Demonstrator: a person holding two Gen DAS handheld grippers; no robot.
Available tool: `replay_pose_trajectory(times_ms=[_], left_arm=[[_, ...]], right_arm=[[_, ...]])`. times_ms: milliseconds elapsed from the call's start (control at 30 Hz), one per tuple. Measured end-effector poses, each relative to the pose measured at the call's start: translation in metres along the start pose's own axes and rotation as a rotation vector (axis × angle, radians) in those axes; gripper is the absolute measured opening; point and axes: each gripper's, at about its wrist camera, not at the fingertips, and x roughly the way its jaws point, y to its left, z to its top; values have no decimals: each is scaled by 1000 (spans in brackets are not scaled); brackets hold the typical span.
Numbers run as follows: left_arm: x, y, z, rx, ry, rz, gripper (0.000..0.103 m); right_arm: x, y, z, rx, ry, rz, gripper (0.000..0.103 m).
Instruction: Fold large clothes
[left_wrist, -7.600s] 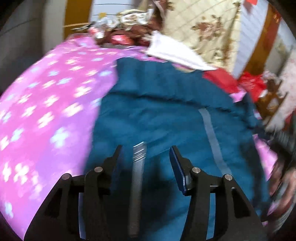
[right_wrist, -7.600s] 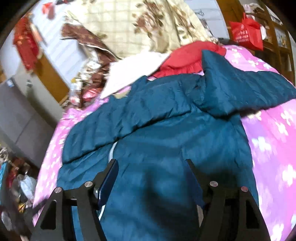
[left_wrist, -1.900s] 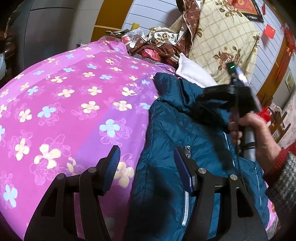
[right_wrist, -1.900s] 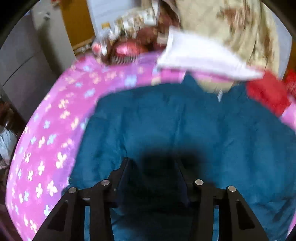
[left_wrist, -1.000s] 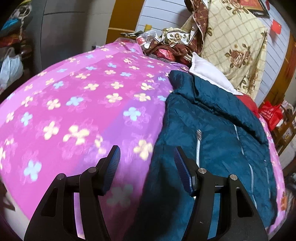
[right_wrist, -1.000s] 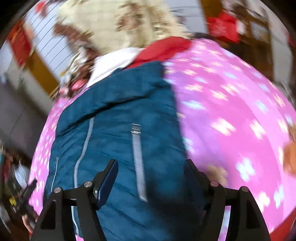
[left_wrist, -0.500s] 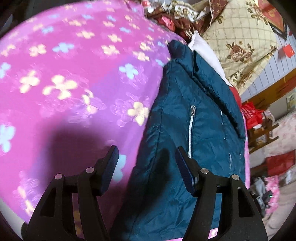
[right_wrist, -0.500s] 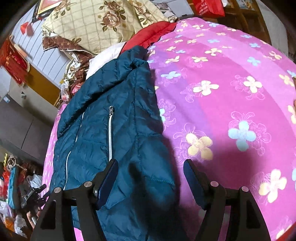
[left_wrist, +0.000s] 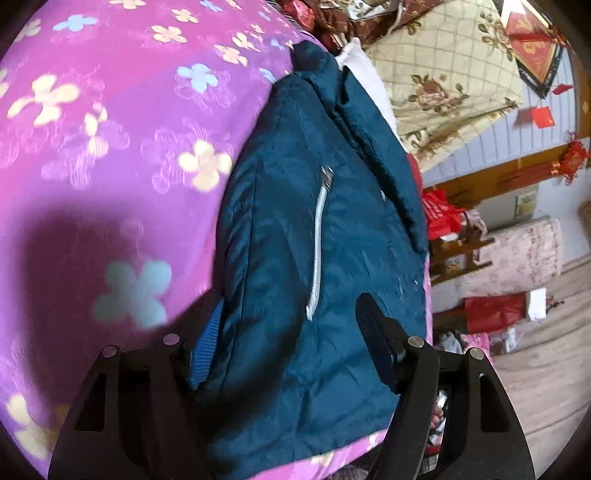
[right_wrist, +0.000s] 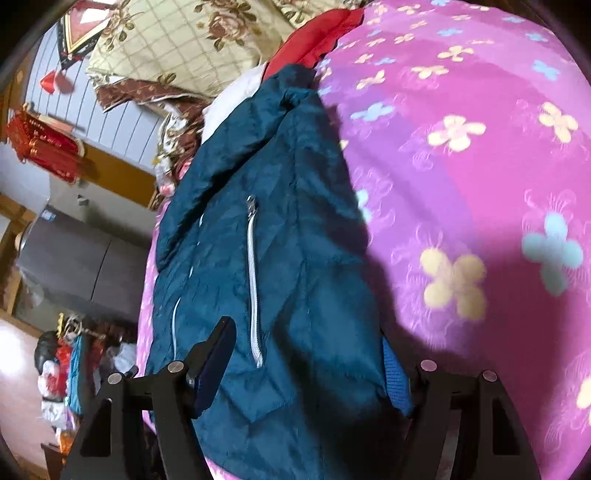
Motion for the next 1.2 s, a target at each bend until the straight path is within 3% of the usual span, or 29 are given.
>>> replay_pose_trajectory(times_ms=[233, 400, 533, 700, 833, 900, 933, 967, 1067, 1200], left_arm=[[-13, 3, -26, 12, 17, -69, 71], [-15, 2, -38, -1, 20, -133, 71], [-8, -9, -42, 6, 25, -185, 72], [9, -31, -46, 62, 47, -129, 80], [19, -40, -54, 98, 44, -9, 79], [21, -43, -57, 120, 28, 77, 57], [23, -46, -59, 144, 26, 161, 31], [23, -45, -60, 151, 25, 200, 25], [14, -49, -57, 137, 1, 248, 17], [-13, -76, -58, 206, -98, 273, 16]], right_arm=[[-12, -6, -34, 2, 81, 117, 71], [-12, 3, -55, -39, 92, 137, 71], [-2, 11, -63, -33, 110, 203, 71], [12, 27, -68, -76, 121, 187, 71], [15, 33, -74, -92, 114, 161, 62], [14, 28, -77, -74, 99, 150, 51], [12, 23, -77, -48, 90, 148, 41], [12, 20, -78, -33, 85, 145, 33], [7, 13, -77, 14, 61, 134, 27], [-8, 30, -73, -26, 29, 131, 23]])
